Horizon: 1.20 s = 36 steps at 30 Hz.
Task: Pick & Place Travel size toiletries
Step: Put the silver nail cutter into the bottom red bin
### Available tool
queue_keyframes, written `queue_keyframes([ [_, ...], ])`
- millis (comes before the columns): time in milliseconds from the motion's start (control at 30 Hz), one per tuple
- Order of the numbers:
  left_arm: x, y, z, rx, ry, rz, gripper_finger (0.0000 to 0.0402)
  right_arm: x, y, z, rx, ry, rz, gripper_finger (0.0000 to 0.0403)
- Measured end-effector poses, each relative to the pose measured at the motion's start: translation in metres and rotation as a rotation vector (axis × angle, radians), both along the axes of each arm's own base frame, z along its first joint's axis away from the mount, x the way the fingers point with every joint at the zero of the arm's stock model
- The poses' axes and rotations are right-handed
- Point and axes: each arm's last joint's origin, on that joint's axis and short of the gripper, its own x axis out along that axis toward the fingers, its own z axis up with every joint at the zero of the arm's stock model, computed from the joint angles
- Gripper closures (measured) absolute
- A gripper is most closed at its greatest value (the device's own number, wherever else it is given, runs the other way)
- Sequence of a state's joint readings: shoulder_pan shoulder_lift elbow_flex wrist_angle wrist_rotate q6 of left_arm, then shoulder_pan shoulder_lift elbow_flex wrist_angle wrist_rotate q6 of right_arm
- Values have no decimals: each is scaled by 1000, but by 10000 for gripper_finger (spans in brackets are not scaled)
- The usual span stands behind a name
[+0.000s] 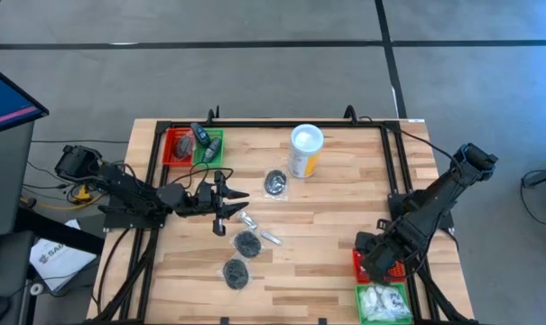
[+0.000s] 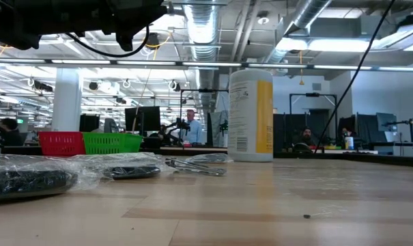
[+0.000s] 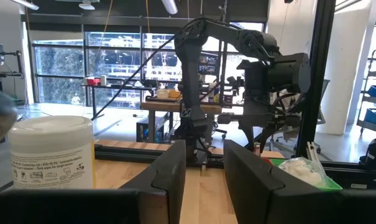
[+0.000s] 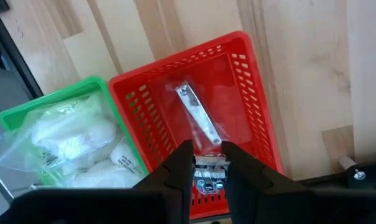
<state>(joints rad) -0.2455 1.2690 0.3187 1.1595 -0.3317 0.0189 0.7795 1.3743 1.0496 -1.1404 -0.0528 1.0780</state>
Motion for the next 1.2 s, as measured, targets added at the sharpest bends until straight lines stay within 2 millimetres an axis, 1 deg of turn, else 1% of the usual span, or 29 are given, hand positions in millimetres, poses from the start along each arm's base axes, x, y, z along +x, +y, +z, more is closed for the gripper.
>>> queue_keyframes([
  [467,0,0,0,0,0,0,302,0,0,0,3,-2,-23,337],
  [867,0,0,0,1,2,0,302,0,0,0,1,-1,-17,256],
  [1033,0,0,-2,6,23,0,302,0,0,0,0,-3,-12,239],
  [1200,1,-1,-4,16,43,-27,302,2,-1,0,-52,-57,15,234],
])
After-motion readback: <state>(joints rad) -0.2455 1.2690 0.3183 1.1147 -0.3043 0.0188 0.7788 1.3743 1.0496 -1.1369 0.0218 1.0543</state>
